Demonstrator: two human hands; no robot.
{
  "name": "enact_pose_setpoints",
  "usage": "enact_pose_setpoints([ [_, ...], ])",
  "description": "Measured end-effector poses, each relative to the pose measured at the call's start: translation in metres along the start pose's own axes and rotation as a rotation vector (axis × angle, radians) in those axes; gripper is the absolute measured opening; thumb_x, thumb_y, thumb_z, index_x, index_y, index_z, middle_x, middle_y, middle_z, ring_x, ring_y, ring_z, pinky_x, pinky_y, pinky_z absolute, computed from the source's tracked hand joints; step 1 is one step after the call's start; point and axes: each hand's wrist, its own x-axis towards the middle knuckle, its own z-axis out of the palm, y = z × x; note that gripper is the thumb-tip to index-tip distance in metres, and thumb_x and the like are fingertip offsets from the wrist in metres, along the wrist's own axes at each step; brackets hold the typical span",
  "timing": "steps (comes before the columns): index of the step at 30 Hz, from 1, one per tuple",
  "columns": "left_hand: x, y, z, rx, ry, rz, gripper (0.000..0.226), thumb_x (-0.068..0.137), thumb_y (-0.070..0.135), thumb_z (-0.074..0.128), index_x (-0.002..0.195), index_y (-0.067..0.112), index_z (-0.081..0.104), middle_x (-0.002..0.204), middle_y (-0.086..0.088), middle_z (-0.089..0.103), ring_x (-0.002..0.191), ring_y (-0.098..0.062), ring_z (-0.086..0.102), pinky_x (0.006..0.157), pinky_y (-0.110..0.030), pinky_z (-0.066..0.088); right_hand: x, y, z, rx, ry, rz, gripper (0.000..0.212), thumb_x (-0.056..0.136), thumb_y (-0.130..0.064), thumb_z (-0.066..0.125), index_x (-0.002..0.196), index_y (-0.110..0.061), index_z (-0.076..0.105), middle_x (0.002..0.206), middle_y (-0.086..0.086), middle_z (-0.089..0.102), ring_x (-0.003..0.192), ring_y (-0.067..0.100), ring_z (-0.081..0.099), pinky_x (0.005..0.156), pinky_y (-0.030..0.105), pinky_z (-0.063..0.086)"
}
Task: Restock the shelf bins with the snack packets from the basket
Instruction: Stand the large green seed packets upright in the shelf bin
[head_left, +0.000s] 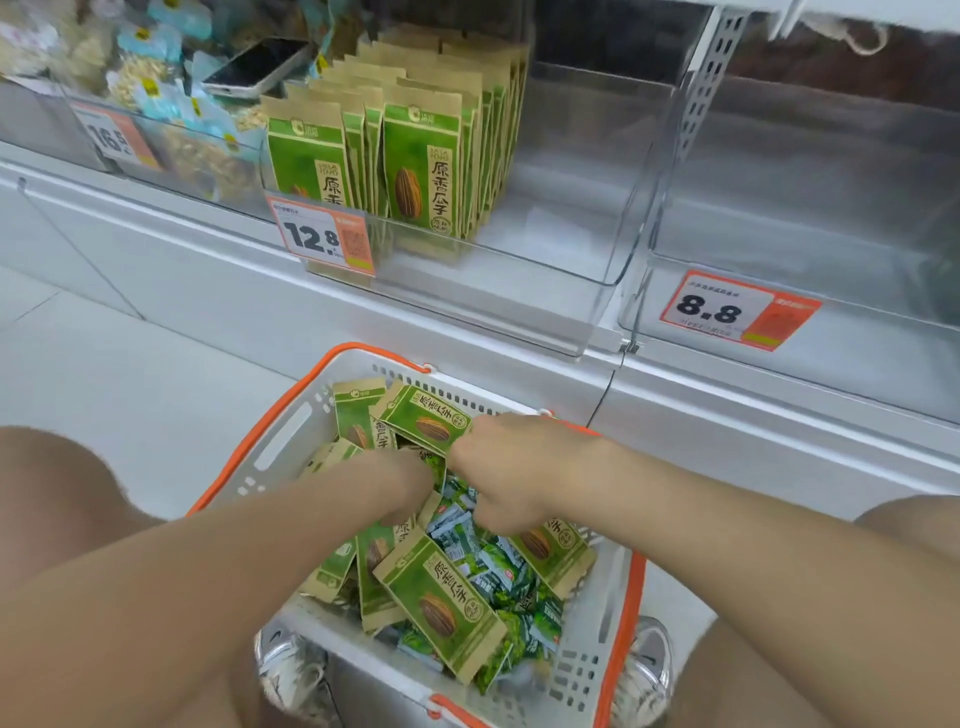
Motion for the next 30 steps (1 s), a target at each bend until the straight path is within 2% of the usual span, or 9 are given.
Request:
enact_pose_setpoints([
  [3,0.002,-0.001,0.007,-0.024,0.055,0.007,0.033,0.098,-0.005,0.056,0.131,0.001,0.061,0.129,-0.011,0.056,0.099,-0.022,0.048,0.09,-0.029,0.049,0.002,-0.005,-0.004,-0.023,0.002,-0.023,0.008,0.081,-0.015,0.065,0.077,-0.011,0.059,0.067,0.004,0.052,0.054,0.018,0.052,0.041,0.024,0.034],
  [6,0.006,-0.008,0.012,-0.114,0.093,0.001,0.036,0.097,-0.006,0.057,0.131,0.003,0.06,0.13,-0.008,0.058,0.095,-0.02,0.052,0.084,-0.026,0.049,0.005,-0.007,-0.011,-0.043,0.011,-0.027,0.021,0.079,-0.011,0.068,0.068,-0.014,0.05,0.065,0.002,0.045,0.052,0.016,0.046,0.041,0.023,0.036],
  [8,0.007,-0.013,0.011,-0.147,0.087,0.006,0.025,0.098,-0.005,0.055,0.12,0.004,0.063,0.113,-0.007,0.06,0.088,-0.02,0.054,0.079,-0.028,0.051,0.007,-0.008,-0.015,-0.044,0.021,-0.023,0.023,0.077,-0.012,0.07,0.067,-0.015,0.049,0.065,0.003,0.046,0.052,0.016,0.047,0.042,0.024,0.037],
  [11,0.002,-0.022,0.002,-0.209,0.117,-0.003,0.011,0.097,0.0,0.053,0.094,0.01,0.056,0.087,-0.004,0.049,0.067,-0.018,0.041,0.061,-0.028,0.039,0.01,-0.006,-0.018,-0.009,0.032,0.005,0.021,0.073,-0.012,0.071,0.067,-0.013,0.05,0.065,0.004,0.046,0.051,0.018,0.046,0.042,0.024,0.037],
  [16,-0.023,-0.057,-0.025,-0.396,0.337,0.028,0.015,0.097,0.014,0.058,0.084,0.021,0.055,0.088,-0.002,0.057,0.075,-0.023,0.051,0.071,-0.034,0.048,0.007,0.001,-0.03,0.06,0.124,0.074,0.024,0.073,-0.008,0.067,0.062,-0.011,0.046,0.065,0.007,0.043,0.051,0.023,0.049,0.039,0.023,0.032],
  [19,-0.057,-0.076,-0.044,-0.609,0.542,0.07,0.017,0.101,0.034,0.063,0.085,0.032,0.062,0.088,0.008,0.06,0.085,-0.021,0.06,0.083,-0.036,0.053,0.01,0.011,-0.031,0.2,0.224,0.128,0.031,0.079,-0.01,0.062,0.061,-0.014,0.038,0.062,0.008,0.037,0.065,0.033,0.055,0.046,0.033,0.041],
  [22,-0.089,-0.089,-0.055,-0.883,0.665,0.159,0.022,0.103,0.022,0.065,0.084,0.032,0.07,0.08,0.004,0.072,0.078,-0.017,0.067,0.072,-0.033,0.055,0.006,0.017,-0.037,0.327,0.301,0.189,0.023,0.09,-0.025,0.063,0.074,-0.01,0.055,0.068,0.008,0.053,0.079,0.032,0.06,0.06,0.042,0.051],
  [26,-0.118,-0.094,-0.062,-1.33,0.776,0.287,0.009,0.103,0.014,0.066,0.1,0.013,0.075,0.086,-0.013,0.078,0.078,-0.02,0.075,0.069,-0.031,0.062,0.004,0.016,-0.047,0.881,0.384,0.228,0.016,0.097,-0.03,0.063,0.111,-0.026,0.069,0.088,-0.001,0.076,0.081,0.018,0.071,0.071,0.032,0.057],
  [30,-0.13,-0.088,-0.073,-1.746,1.071,0.248,0.022,0.099,0.026,0.072,0.104,0.005,0.072,0.093,-0.016,0.078,0.081,-0.022,0.075,0.065,-0.033,0.06,0.003,0.015,-0.054,1.22,0.681,0.252,0.016,0.099,-0.031,0.065,0.114,-0.026,0.065,0.089,-0.003,0.08,0.084,0.021,0.078,0.087,0.054,0.06],
])
